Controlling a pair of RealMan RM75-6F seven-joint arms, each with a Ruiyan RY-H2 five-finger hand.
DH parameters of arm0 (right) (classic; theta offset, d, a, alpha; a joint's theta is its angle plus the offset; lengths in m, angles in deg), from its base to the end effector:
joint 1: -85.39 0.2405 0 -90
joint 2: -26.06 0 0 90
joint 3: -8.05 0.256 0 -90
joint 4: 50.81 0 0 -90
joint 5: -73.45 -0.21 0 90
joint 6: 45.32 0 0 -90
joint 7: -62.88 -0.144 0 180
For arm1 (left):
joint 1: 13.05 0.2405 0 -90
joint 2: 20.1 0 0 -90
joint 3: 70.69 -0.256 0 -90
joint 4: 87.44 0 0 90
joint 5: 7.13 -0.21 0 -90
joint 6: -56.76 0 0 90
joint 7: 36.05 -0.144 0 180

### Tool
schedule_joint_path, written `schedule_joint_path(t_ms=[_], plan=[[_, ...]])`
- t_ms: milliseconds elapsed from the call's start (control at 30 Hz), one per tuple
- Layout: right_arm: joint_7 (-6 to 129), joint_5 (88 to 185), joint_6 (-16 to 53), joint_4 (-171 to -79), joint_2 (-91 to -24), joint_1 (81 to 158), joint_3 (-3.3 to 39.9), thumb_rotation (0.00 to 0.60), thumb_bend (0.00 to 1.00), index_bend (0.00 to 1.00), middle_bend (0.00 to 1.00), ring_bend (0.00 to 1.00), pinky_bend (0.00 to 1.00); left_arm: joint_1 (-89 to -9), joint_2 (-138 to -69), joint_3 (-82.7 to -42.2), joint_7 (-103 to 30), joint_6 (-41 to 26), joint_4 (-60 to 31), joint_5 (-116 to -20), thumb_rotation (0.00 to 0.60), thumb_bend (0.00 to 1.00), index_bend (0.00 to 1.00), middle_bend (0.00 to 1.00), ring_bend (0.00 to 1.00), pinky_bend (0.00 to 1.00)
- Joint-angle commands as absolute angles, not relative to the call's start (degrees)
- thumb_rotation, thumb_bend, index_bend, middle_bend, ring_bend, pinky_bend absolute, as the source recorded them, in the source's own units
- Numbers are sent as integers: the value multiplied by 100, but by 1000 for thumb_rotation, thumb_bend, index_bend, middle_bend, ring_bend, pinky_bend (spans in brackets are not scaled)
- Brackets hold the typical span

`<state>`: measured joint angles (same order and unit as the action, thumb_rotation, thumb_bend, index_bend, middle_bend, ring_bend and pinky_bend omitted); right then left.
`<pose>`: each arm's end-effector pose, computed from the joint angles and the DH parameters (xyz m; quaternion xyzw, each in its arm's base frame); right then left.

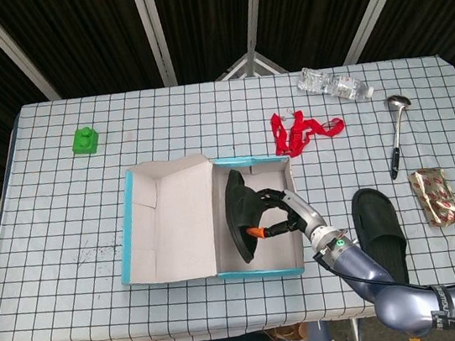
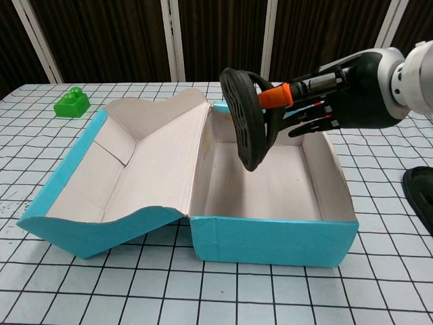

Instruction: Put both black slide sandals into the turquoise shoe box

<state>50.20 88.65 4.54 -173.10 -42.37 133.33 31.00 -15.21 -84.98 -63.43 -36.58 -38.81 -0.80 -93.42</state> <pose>-0.0725 -0.3021 0.0508 0.3842 -0.8166 0.3990 0.1625 -0.3186 0.1787 0.1991 -0.5481 -0.2918 -0.4235 0.6596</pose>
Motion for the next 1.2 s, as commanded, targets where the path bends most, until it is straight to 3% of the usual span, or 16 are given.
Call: schedule_joint_path(t_ms=[33, 1200], plan=[[5023, 8887, 439, -17298, -4272, 13351, 3090, 600, 805, 651, 500, 295, 87, -1524, -8501, -6349, -3663, -3879, -80, -9353, 600, 265, 48, 0, 0, 10], [5610, 9492, 1084, -16312, -5519, 13389, 2622, 600, 806, 650, 500, 295, 87, -1549, -8513, -6353, -3660, -3841, -105, -9335, 600, 265, 47, 0, 0, 10]])
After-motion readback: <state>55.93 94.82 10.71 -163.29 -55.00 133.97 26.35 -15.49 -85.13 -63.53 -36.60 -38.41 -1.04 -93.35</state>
